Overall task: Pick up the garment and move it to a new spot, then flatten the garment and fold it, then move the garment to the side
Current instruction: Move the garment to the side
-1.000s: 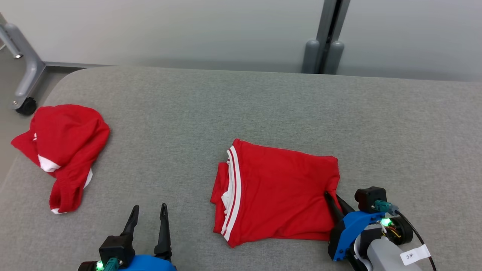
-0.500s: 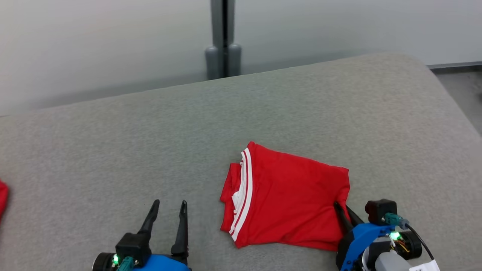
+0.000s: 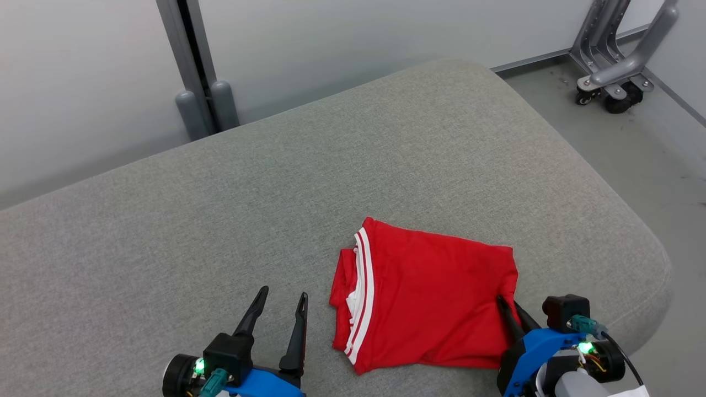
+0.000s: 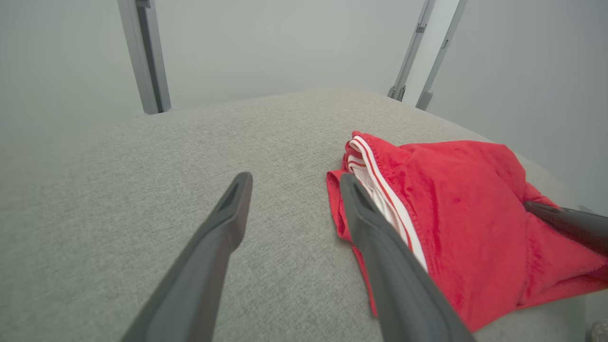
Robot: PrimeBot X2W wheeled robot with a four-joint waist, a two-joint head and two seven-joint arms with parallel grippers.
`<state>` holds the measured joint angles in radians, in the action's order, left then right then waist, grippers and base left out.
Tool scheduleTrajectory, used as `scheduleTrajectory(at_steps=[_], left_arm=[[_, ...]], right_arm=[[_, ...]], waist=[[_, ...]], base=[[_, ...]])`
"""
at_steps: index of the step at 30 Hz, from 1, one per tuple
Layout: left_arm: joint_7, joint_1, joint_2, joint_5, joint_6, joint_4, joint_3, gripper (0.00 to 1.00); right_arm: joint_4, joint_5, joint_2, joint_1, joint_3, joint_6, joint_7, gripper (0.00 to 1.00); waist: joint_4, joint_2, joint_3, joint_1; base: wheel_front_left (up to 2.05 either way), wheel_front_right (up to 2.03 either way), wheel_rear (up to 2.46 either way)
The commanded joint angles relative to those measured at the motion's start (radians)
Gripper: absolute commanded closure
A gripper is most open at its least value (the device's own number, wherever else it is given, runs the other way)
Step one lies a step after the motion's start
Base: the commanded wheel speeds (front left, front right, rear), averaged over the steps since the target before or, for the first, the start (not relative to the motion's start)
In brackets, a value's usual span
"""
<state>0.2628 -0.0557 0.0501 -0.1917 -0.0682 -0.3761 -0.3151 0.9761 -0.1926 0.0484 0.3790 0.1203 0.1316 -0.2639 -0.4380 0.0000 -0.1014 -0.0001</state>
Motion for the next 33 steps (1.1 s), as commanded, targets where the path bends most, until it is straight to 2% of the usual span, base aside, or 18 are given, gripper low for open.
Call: scheduleTrajectory(at_steps=[1, 10, 20, 26, 33], left_arm=[[0.003, -0.017, 0.001, 0.003, -0.002, -0.001, -0.004, 0.00], [0.003, -0.045, 0.001, 0.026, -0.017, -0.012, -0.016, 0.00], [0.003, -0.099, 0.001, 0.093, -0.036, -0.004, 0.019, 0.00], [0.003, -0.153, 0.007, 0.126, -0.045, 0.024, 0.040, 0.00], [0.002, -0.204, 0.006, 0.140, -0.050, 0.049, 0.059, 0.00]], right_arm=[[-0.009, 0.006, 0.005, 0.005, -0.004, -0.002, 0.000, 1.00], [-0.028, 0.055, 0.031, 0.100, -0.026, -0.001, 0.000, 1.00], [0.025, 0.147, 0.131, 0.365, -0.053, -0.001, 0.013, 1.00], [0.098, 0.239, 0.233, 0.511, -0.186, -0.001, 0.050, 1.00], [0.118, 0.403, 0.383, 0.584, -0.428, -0.001, 0.108, 1.00]], waist=[[-0.002, 0.0000, -0.002, 0.0001], [0.042, 0.0000, -0.060, 0.0001], [0.160, 0.0000, -0.195, 0.0001], [0.230, 0.0000, -0.285, 0.0001], [0.285, 0.0000, -0.356, 0.0001]], base=[[0.00, 0.00, 0.00], [0.00, 0.00, 0.00], [0.00, 0.00, 0.00], [0.00, 0.00, 0.00], [0.00, 0.00, 0.00]])
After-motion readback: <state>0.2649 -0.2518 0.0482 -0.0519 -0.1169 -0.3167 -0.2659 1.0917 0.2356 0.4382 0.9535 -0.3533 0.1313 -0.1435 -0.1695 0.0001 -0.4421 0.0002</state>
